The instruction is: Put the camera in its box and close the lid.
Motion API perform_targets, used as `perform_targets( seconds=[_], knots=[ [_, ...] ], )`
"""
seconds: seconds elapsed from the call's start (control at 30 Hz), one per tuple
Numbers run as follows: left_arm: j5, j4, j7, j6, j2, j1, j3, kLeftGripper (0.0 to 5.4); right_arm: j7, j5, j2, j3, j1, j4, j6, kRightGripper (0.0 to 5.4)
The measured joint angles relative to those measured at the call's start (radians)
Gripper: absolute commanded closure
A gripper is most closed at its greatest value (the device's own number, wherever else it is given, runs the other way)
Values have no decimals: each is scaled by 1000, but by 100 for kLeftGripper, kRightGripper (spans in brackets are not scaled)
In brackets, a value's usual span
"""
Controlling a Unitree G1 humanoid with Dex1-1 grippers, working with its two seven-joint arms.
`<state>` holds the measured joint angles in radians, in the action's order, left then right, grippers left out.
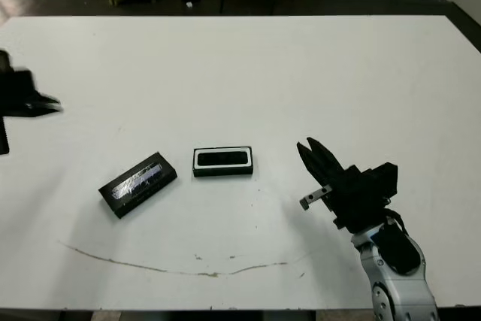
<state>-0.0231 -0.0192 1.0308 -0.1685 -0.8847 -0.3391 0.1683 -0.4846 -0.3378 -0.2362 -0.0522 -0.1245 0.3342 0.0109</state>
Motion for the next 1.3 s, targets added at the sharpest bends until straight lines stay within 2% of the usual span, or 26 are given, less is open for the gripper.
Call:
perform_targets(
  seconds=[0.13,0.23,0.3,0.5,0.63,0.77,0.93,1.3],
  knots=[
    [-86,-201,-202,-91,139,140,113,540,-11,-2,0,-2,0,-12,-13,538],
    [-120,-339,-362,-148,262,224,155,501,-14,-9,-1,-2,0,-12,-13,540],
    [-141,-416,-428,-196,308,272,163,456,-15,-11,-1,-3,-1,-12,-13,540],
    [-183,-564,-447,-232,318,390,156,313,-12,-12,-2,-2,-2,-8,-6,540],
    [-195,-563,-402,-166,316,460,119,217,-12,-11,-2,-1,-2,-8,-7,540],
    [-205,-554,-388,-146,316,496,95,122,-2,-8,-2,-1,-7,5,-3,540],
    [-259,-517,-345,-83,320,536,86,5,-14,-13,-2,-1,-7,-3,-7,540],
    [-295,-435,-233,-36,270,522,20,2,-18,-39,-3,-2,-8,-8,11,540]
  ],
)
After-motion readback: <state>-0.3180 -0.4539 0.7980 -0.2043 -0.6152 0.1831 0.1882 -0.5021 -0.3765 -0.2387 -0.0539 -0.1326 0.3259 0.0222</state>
